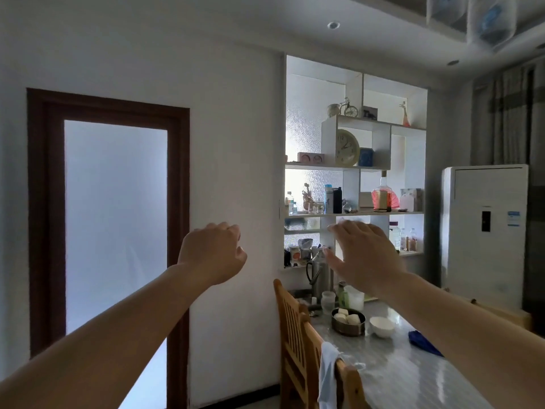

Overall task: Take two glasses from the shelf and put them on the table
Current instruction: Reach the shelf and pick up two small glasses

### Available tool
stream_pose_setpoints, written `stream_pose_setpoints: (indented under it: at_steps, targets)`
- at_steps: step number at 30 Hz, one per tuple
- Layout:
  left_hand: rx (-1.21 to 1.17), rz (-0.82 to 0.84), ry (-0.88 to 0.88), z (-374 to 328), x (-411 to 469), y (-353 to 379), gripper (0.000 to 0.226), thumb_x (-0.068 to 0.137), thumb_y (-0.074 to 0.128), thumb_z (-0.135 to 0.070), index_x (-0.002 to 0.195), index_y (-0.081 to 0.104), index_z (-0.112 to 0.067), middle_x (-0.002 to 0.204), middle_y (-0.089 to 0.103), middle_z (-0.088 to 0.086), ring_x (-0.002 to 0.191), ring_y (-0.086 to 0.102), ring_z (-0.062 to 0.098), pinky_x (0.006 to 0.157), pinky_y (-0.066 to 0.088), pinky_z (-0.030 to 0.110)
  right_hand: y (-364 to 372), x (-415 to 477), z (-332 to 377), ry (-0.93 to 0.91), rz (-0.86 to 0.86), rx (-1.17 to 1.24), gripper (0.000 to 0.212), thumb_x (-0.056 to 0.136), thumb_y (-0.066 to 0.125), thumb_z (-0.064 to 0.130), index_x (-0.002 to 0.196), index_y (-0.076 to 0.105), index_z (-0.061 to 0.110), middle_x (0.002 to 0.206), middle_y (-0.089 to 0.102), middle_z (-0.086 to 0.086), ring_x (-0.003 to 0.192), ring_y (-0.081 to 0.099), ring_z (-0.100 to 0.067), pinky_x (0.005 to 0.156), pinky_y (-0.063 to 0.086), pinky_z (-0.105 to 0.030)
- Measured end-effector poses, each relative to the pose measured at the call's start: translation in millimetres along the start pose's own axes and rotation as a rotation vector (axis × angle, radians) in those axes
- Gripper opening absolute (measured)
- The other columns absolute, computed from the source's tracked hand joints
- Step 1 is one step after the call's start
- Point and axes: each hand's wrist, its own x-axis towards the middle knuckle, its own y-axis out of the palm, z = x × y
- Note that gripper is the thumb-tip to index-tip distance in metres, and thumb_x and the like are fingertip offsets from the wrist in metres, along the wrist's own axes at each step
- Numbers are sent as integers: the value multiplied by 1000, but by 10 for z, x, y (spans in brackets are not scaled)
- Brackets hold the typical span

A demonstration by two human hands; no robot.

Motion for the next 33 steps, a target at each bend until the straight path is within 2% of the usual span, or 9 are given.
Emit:
stream_pose_setpoints:
  at_steps: [5,9,12,25,33]
  targets:
    - [-10,1,-9,182,554,766,31,87,47,-35,108,59,-16,104,67,1,90,62,20,78,53,38,658,591,-187,8,-26,-24,48,91,40,44,131,42,17,133,54,-3,124,47,-22,108,31,-39]
    - [0,20,28,255,1187,1430,31,88,45,-35,109,58,-16,105,66,1,92,61,21,72,46,34,1190,1167,-425,14,-23,-61,50,91,41,45,131,42,17,134,54,-4,124,48,-22,108,31,-39]
    - [-2,30,50,303,1686,1833,32,88,45,-34,110,58,-15,108,66,1,96,61,22,77,48,36,1535,1626,-601,18,-17,-96,50,90,43,45,131,43,16,134,54,-5,124,49,-24,108,32,-41]
    - [-63,29,85,648,3215,3588,33,88,46,-36,111,57,-16,111,65,3,100,61,24,74,44,35,2916,3109,-1034,65,21,-188,47,89,44,46,126,46,15,133,52,-5,120,51,-25,104,37,-43]
    - [-123,-46,195,924,4344,4699,32,86,46,-36,108,59,-16,106,66,1,96,61,22,71,43,33,3811,4097,-1202,178,12,-219,49,89,43,47,127,43,16,133,52,-4,121,50,-25,104,38,-43]
